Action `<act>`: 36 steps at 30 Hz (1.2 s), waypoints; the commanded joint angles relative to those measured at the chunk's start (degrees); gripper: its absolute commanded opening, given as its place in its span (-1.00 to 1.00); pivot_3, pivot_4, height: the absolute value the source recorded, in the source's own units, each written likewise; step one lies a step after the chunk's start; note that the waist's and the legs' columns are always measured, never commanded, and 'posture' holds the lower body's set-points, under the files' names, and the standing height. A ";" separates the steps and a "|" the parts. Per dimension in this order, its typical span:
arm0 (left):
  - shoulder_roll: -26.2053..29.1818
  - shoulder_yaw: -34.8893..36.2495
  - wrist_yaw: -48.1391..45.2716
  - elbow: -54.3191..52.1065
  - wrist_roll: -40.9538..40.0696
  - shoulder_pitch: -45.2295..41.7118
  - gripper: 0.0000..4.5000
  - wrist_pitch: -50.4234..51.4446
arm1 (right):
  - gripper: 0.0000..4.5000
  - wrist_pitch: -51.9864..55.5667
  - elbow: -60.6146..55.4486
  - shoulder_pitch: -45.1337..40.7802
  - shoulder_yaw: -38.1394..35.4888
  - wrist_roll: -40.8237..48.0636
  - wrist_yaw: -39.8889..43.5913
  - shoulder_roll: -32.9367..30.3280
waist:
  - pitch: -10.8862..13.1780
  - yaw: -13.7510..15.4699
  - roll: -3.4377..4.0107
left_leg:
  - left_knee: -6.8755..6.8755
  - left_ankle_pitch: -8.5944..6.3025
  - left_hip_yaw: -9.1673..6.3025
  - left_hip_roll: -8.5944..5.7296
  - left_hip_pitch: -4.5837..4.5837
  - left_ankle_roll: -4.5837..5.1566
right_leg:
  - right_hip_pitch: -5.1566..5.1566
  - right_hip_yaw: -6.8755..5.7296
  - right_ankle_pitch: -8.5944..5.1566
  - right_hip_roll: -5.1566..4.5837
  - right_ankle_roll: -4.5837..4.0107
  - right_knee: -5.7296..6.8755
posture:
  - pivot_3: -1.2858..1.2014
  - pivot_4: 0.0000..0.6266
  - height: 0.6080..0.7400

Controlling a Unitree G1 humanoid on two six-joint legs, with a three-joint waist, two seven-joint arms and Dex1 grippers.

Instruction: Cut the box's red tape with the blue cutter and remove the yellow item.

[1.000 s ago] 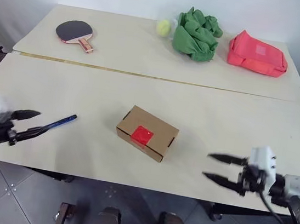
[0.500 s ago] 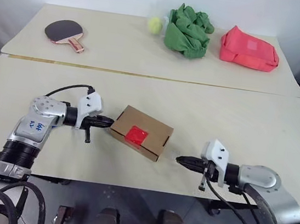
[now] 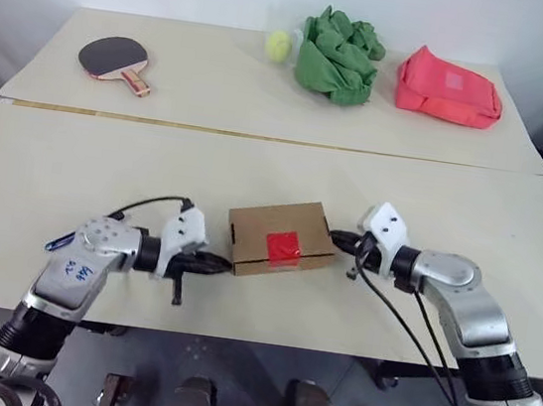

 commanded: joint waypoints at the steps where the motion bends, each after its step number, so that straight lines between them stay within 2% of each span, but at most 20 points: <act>1: 3.33 7.44 0.71 -5.63 -3.95 0.93 -0.99 1.75 | -1.00 -6.96 5.14 -2.55 -4.40 -1.11 0.57 -2.76 | 0.00 0.06 0.01 | 0.00 0.00 0.01 0.00 -0.02 -0.01 | -0.03 0.01 0.00 0.00 0.00 0.01 | 0.03 -0.52 1.00; 4: 5.79 14.42 -0.25 -2.66 -9.04 -2.70 -0.99 3.88 | -1.00 -3.73 3.88 -0.85 -6.87 2.13 6.38 -7.43 | 0.02 0.53 0.04 | 0.06 0.01 0.01 -0.01 -0.06 -0.01 | -0.02 -0.01 0.00 -0.01 0.00 -0.03 | 0.03 -0.52 1.00; 6: 7.23 15.85 -1.52 1.50 -10.94 -6.80 -0.99 4.89 | -1.00 2.78 -0.82 2.71 -6.96 6.15 12.53 -11.13 | 0.02 1.12 0.04 | 0.08 0.00 0.01 0.00 -0.07 0.00 | 0.02 -0.03 0.00 0.00 0.00 -0.04 | 0.03 -0.52 1.00; 8: 7.55 13.78 -1.83 7.75 -8.80 -12.44 -0.99 2.36 | -1.00 9.29 -8.01 7.38 -6.94 10.98 18.06 -14.91 | 0.02 1.66 0.04 | 0.06 -0.01 0.00 0.00 -0.07 0.01 | 0.04 -0.05 0.00 0.00 0.00 -0.05 | 0.03 -0.52 1.00; 11: 4.15 6.29 -1.57 20.94 -1.99 -22.03 -0.99 -4.57 | -1.00 20.24 -20.63 14.48 -6.42 18.58 23.15 -20.23 | 0.03 1.96 0.07 | 0.11 -0.02 0.02 -0.05 -0.08 0.04 | 0.06 -0.07 0.01 -0.02 0.01 -0.05 | 0.03 -0.52 1.00; 14: -0.26 0.00 -1.79 32.48 4.17 -27.78 -0.99 -12.18 | -1.00 25.77 -27.10 16.39 -5.81 21.75 21.11 -19.59 | 0.03 1.46 0.06 | 0.26 -0.05 0.08 -0.08 -0.07 0.09 | 0.11 -0.02 0.06 -0.02 0.10 -0.04 | 0.03 -0.52 1.00; 19: -7.38 -5.60 -4.43 45.54 8.73 -33.69 -0.99 -20.84 | -1.00 28.98 -28.55 12.49 -2.70 17.53 6.09 -8.17 | 0.08 0.97 -0.25 | 0.38 -0.05 0.18 -0.02 -0.13 0.10 | -0.03 0.02 0.10 0.02 0.12 0.04 | 0.03 -0.52 1.00; 22: -7.60 -7.11 -9.63 42.39 7.61 -31.95 -0.99 -19.35 | -1.00 27.98 -25.25 9.16 -1.86 14.17 -0.04 -3.07 | 0.09 0.81 -0.24 | 0.42 -0.05 0.17 -0.04 -0.28 0.10 | -0.15 0.03 0.10 0.00 0.12 0.04 | 0.03 -0.52 1.00; 27: -6.83 -6.70 -10.94 32.95 6.16 -26.66 -0.99 -12.65 | -1.00 26.54 -21.48 6.30 -1.72 12.17 -2.18 -0.60 | 0.08 0.82 -0.24 | 0.41 -0.06 0.10 -0.06 -0.31 0.10 | -0.14 0.00 0.10 -0.02 0.12 0.02 | 0.03 -0.52 1.00; 30: -7.70 -5.77 -6.02 23.34 5.64 -20.73 -0.99 -6.59 | -1.00 21.71 -15.69 2.95 0.27 9.30 0.02 -0.50 | 0.08 0.76 -0.24 | 0.45 -0.06 0.09 -0.07 -0.31 0.11 | -0.13 0.01 0.10 -0.03 0.12 0.03 | 0.03 -0.52 1.00; 36: -10.91 -4.87 2.21 10.54 4.22 -14.73 -0.99 2.59 | -1.00 14.59 -5.46 -3.33 2.33 6.16 3.02 2.09 | 0.08 0.48 -0.24 | 0.54 -0.07 0.09 -0.07 -0.31 0.12 | -0.10 0.03 0.11 -0.03 0.14 0.06 | 0.03 -0.52 1.00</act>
